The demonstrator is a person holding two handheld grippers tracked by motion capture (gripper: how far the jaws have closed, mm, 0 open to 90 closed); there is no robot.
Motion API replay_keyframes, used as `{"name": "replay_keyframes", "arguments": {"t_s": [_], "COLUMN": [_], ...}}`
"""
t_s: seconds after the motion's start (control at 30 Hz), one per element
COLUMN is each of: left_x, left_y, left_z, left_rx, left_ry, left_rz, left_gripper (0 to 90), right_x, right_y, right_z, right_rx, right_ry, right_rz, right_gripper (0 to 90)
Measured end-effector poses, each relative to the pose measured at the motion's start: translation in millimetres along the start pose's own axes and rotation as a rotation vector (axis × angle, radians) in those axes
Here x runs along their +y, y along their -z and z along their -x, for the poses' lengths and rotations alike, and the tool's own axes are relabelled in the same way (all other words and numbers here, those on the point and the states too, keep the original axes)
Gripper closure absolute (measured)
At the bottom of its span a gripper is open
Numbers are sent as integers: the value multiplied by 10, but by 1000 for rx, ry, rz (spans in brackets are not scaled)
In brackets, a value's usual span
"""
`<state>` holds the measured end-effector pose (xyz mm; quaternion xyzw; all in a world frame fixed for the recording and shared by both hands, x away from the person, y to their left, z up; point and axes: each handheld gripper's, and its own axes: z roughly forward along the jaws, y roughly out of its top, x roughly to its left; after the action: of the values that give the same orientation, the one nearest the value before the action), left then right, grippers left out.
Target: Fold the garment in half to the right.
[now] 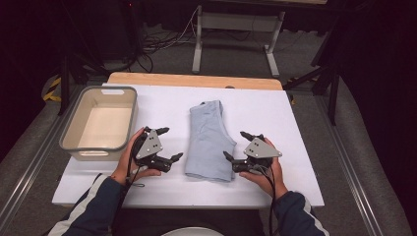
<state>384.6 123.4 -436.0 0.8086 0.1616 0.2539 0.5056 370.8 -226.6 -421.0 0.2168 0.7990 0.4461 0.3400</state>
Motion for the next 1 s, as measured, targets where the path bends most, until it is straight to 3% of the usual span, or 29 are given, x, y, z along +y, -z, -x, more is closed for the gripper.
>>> {"name": "replay_keyframes", "arguments": {"t_s": [0.3, 0.47, 0.73, 1.0], "left_x": [-182, -268, -392, -569], "left_y": [178, 243, 382, 535], "left_z": [-9, -16, 7, 10], "left_rx": [39, 26, 49, 71], "left_ry": [9, 34, 70, 119], "left_rz": [13, 19, 9, -11], "left_gripper": [101, 97, 95, 94], "right_x": [-80, -117, -233, -364], "right_y": [79, 117, 197, 293], "right_z": [-5, -10, -44, -9], "right_rx": [8, 13, 10, 4], "right_ry": [1, -3, 12, -18], "right_rz": [20, 19, -16, -26], "right_gripper": [151, 159, 170, 165]}}
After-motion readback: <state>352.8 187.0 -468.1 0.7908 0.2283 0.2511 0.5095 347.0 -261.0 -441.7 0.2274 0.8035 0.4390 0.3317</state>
